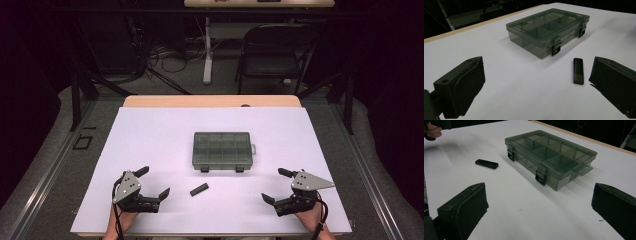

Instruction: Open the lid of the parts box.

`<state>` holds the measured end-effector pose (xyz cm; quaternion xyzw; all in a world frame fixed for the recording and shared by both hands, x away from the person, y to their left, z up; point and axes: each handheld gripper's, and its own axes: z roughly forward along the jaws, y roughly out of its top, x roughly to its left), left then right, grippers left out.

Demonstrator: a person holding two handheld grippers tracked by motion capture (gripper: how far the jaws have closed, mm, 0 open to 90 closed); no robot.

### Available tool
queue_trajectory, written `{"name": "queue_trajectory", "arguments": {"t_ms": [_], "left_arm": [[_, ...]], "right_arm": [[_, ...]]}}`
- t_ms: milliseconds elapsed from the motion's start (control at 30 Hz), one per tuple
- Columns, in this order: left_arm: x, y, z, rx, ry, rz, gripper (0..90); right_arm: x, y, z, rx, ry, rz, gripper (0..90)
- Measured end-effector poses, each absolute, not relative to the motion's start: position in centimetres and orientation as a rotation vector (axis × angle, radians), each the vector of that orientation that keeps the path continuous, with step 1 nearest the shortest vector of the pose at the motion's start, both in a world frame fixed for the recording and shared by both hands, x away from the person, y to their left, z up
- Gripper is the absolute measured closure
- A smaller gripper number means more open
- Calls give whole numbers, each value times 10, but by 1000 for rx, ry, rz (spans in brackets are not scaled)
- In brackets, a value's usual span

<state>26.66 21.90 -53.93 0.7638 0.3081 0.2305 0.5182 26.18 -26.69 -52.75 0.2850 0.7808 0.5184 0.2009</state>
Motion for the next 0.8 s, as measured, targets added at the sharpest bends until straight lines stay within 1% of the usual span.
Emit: {"name": "queue_trajectory", "arguments": {"t_ms": [567, 800], "left_arm": [[270, 215, -540, 1842, 757, 523, 0], [271, 205, -539, 1865, 766, 514, 0]], "right_arm": [[268, -265, -529, 817, 2193, 1449, 0], [272, -262, -525, 812, 2194, 1443, 0]]}}
